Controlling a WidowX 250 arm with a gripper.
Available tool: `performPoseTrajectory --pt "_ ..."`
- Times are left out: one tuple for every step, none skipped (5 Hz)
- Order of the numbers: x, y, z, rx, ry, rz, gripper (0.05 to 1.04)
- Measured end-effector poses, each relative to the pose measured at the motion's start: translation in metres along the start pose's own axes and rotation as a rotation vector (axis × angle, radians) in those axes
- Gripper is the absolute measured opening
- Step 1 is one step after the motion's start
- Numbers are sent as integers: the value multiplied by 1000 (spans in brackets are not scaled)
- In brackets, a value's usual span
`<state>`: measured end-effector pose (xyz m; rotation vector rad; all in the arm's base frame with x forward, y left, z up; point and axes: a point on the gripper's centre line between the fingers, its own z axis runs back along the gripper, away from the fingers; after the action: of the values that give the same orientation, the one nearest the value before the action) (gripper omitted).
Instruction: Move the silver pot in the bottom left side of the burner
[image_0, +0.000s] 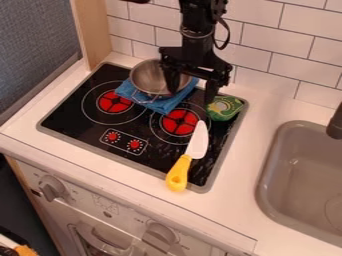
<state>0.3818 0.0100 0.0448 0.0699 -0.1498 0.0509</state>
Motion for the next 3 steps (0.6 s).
performPoseTrajectory --pt "20 13 -8 17 7 11 1001" --pt "24 20 -14 19 21 6 948" --pt "24 23 -15 3 20 -4 659"
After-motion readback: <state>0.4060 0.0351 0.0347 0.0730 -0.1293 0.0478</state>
